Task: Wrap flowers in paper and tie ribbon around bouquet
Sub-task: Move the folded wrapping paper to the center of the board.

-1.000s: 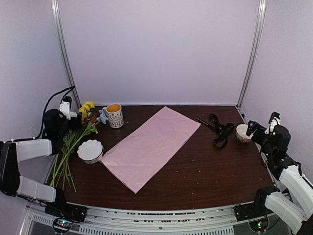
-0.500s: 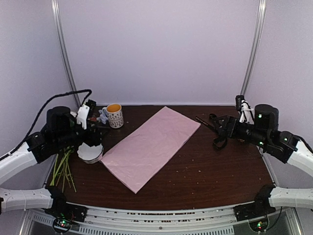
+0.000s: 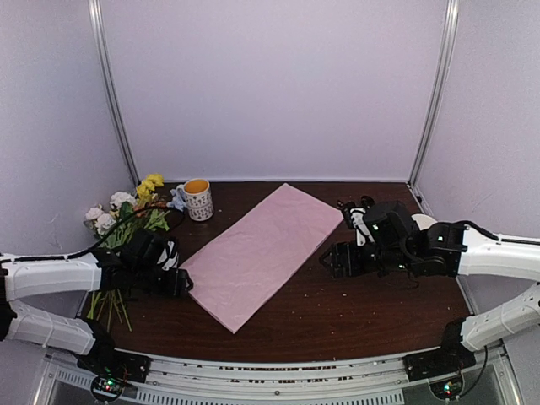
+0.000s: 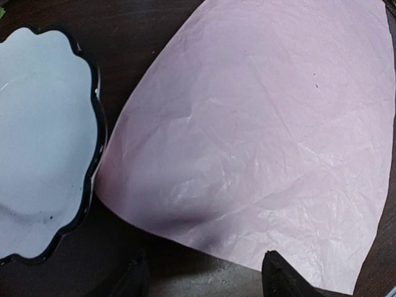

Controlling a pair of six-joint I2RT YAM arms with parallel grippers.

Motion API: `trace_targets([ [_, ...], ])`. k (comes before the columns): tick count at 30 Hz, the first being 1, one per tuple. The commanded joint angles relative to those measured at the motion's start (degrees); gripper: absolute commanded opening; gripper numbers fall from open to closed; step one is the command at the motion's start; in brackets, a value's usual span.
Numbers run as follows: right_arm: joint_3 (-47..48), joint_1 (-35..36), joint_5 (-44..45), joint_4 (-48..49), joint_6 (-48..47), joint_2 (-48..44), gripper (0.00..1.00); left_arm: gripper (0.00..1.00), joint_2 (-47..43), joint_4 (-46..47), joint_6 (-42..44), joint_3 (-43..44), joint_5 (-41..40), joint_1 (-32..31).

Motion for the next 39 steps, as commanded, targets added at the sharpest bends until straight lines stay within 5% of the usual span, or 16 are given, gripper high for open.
trace_targets([
  [1,1.6,1.7,4.0,0.2,3.6,0.5,0.82,0.64,7.6,10.3,-5.4,2.4,3.2,2.5],
  [9,2.4,2.8,6.1,-1.4,5.8,1.2,0.81,0.58,7.4,18.3,-15.2,-5.6,2.4,3.0],
  [15,2.4,3.0,7.2,-2.0,6.8,1.7,0.81,0.58,7.3,17.7,-11.2,-4.6,1.9,3.1],
  [20,2.8,3.4,8.4,-2.2,7.7,2.5,0.8,0.58,9.8,25.8,-9.3,-5.9,5.3,3.0],
  [30,5.1,4.1,8.6,-3.3,6.9,5.4,0.8,0.41,5.8,29.0,-4.1,-7.3,7.0,2.9],
  [39,7.5,4.2,8.4,-4.8,5.5,9.3,0.8,0.39,14.0,34.0,0.3,-4.3,15.4,2.8],
])
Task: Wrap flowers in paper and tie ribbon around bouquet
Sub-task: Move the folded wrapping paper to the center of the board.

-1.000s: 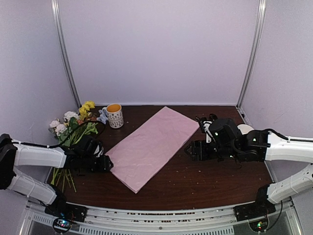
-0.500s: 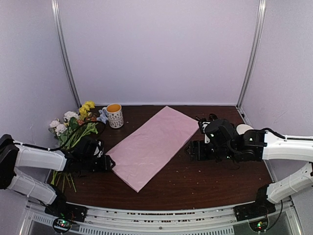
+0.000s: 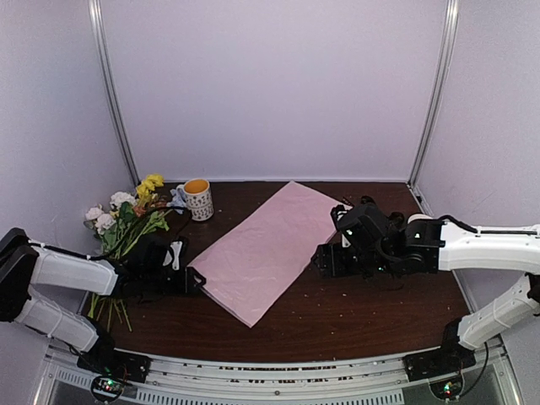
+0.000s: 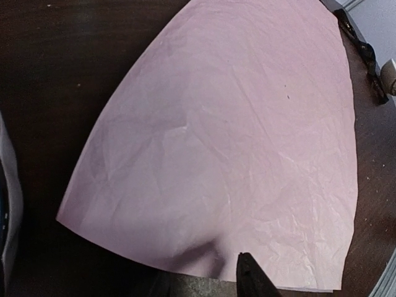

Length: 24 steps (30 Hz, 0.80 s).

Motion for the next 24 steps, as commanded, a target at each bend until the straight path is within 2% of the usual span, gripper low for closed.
trace_targets([
  [1,2.3,0.6,1.4,-1.5,-1.1,1.3,0.8,0.42,3.7,5.1,2.9,2.6,4.0,-0.3],
  [3,2.6,0.5,1.5,-1.6,-1.2,1.8,0.8,0.47,5.2,6.4,4.0,3.2,3.6,-0.8],
  [8,2.1,0.5,1.1,-0.1,-1.8,3.4,0.8,0.51,8.1,11.3,5.7,4.6,7.4,-1.2],
  [16,3.2,1.3,-3.1,3.4,-2.4,8.4,0.77,0.52,11.0,15.1,7.0,7.5,11.0,-2.1],
  [19,6.1,4.6,1.5,2.1,-10.2,11.1,0.75,0.52,13.4,16.0,7.7,9.3,11.1,-3.0],
  [24,12.0,12.4,15.9,2.8,-30.0,18.6,0.77,0.52,16.8,16.4,8.5,12.7,13.2,-3.1],
])
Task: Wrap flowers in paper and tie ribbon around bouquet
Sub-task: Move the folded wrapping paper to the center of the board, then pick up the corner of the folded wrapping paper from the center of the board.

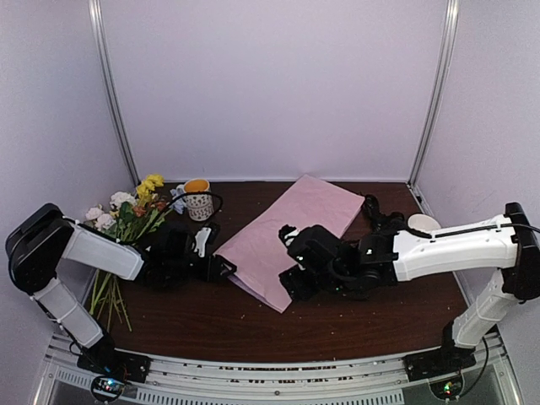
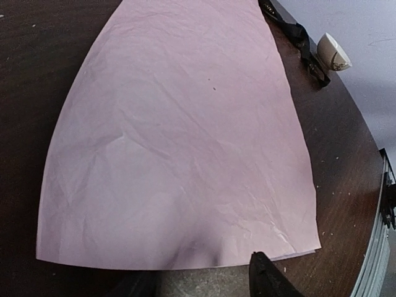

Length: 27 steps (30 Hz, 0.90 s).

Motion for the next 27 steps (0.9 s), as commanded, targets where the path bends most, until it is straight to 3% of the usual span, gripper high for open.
trace_targets([
  [1,4.5,6.3,14.6,3.6,-21.6,6.2,0.76,0.52,2.1,4.2,2.0,3.1,2.8,-0.2],
  [6,2.3,10.2,19.7,14.6,-39.0,12.9,0.66,0.52,4.9,3.8,2.8,6.0,5.3,-0.2],
  [10,2.2,10.5,21.4,22.1,-45.2,18.3,0.65,0.51,7.2,2.8,2.7,8.0,6.9,-0.2],
  [16,4.7,10.4,24.0,24.0,-47.7,25.0,0.64,0.51,7.1,3.0,2.8,7.9,7.4,-0.2],
  [27,4.2,9.8,33.7,24.1,-48.8,28.2,0.43,0.51,7.3,2.4,3.8,8.2,8.3,-0.2],
])
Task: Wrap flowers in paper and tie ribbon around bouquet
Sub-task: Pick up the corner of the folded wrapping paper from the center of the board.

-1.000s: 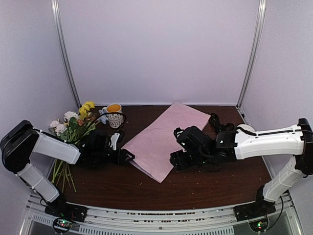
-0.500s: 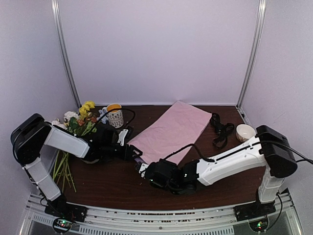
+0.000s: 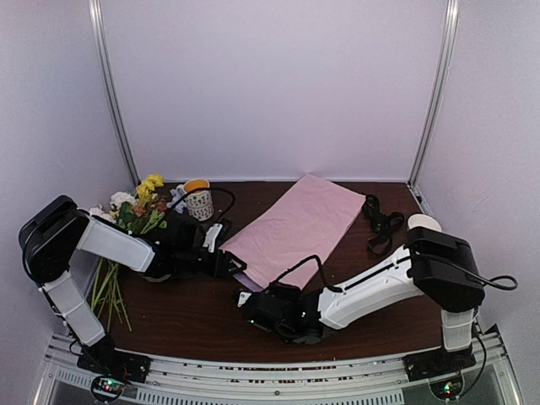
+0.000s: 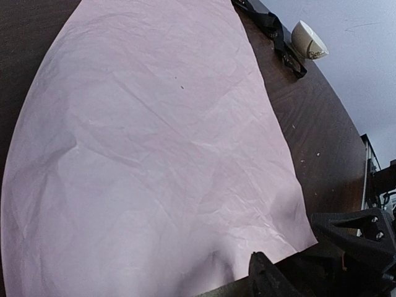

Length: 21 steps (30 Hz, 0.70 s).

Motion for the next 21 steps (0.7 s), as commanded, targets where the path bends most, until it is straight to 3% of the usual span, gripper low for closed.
trace_targets([
  [1,0.0,-0.7,5.4,1.3,-0.3,-0.6,0.41,0.51,0.2,1.9,1.4,1.3,1.0,-0.2],
  [10,-2.7,-5.0,1.4,1.0,1.3,-2.8,0.19,0.51,-1.4,2.8,1.5,0.0,0.4,-0.1],
  [13,-3.9,-6.1,0.2,1.5,1.5,-4.3,0.0,0.51,-2.2,3.5,1.5,-0.7,0.2,-0.2],
  [17,-5.0,-6.6,0.0,1.6,1.2,-7.2,0.0,0.51,-5.1,4.6,1.3,-2.7,-1.3,-0.2],
  [21,-7.7,-7.2,-1.7,-0.7,2.0,-14.7,0.0,0.55,-15.0,10.3,3.7,-8.9,-5.9,-1.8],
])
